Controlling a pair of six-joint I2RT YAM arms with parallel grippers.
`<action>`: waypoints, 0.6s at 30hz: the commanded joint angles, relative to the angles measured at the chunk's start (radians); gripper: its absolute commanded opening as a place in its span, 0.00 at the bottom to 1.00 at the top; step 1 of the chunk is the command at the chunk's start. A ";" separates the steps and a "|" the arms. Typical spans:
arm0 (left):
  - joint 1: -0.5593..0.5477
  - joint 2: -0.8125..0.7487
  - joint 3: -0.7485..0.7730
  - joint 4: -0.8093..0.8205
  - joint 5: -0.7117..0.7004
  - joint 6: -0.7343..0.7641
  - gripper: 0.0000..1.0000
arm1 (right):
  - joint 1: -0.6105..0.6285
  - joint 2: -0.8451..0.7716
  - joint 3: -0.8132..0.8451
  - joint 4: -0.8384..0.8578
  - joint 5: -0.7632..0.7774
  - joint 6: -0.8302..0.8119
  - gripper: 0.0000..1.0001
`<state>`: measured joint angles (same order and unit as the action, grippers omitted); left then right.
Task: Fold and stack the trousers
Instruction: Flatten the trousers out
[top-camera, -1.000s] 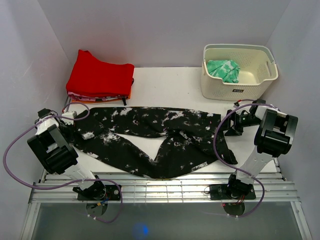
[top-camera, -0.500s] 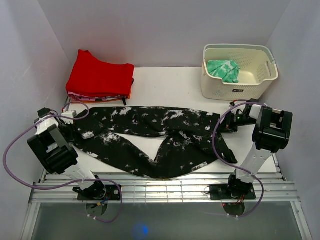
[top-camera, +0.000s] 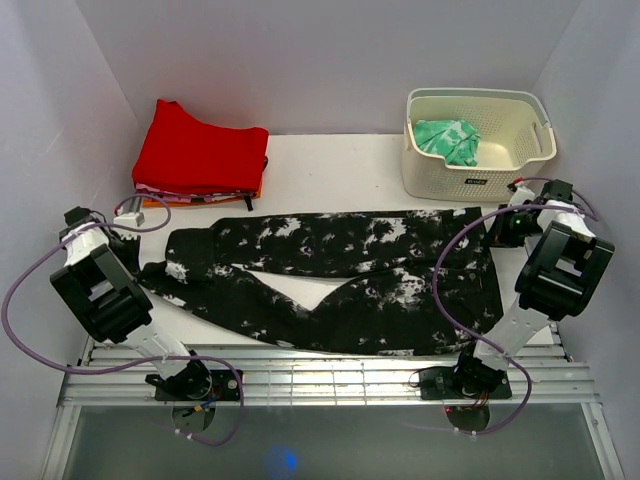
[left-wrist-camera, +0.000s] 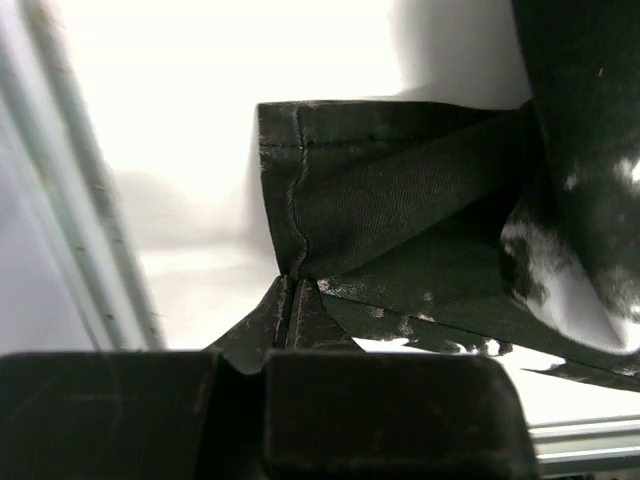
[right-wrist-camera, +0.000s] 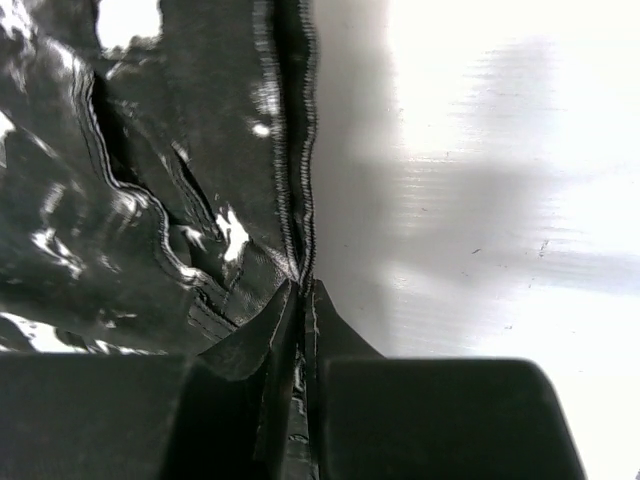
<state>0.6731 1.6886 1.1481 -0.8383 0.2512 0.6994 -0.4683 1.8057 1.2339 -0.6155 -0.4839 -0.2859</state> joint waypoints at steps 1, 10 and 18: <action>0.016 0.006 0.073 0.054 -0.050 0.015 0.00 | 0.000 0.030 0.056 -0.020 0.063 -0.085 0.08; 0.016 0.016 0.024 0.044 -0.078 0.032 0.04 | 0.000 0.043 0.093 -0.064 0.160 -0.182 0.08; 0.025 -0.162 0.041 -0.030 0.126 0.032 0.51 | 0.000 0.029 0.199 -0.248 0.125 -0.274 0.77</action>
<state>0.6914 1.6810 1.1526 -0.8524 0.2604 0.7250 -0.4641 1.8633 1.3758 -0.7677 -0.3496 -0.5011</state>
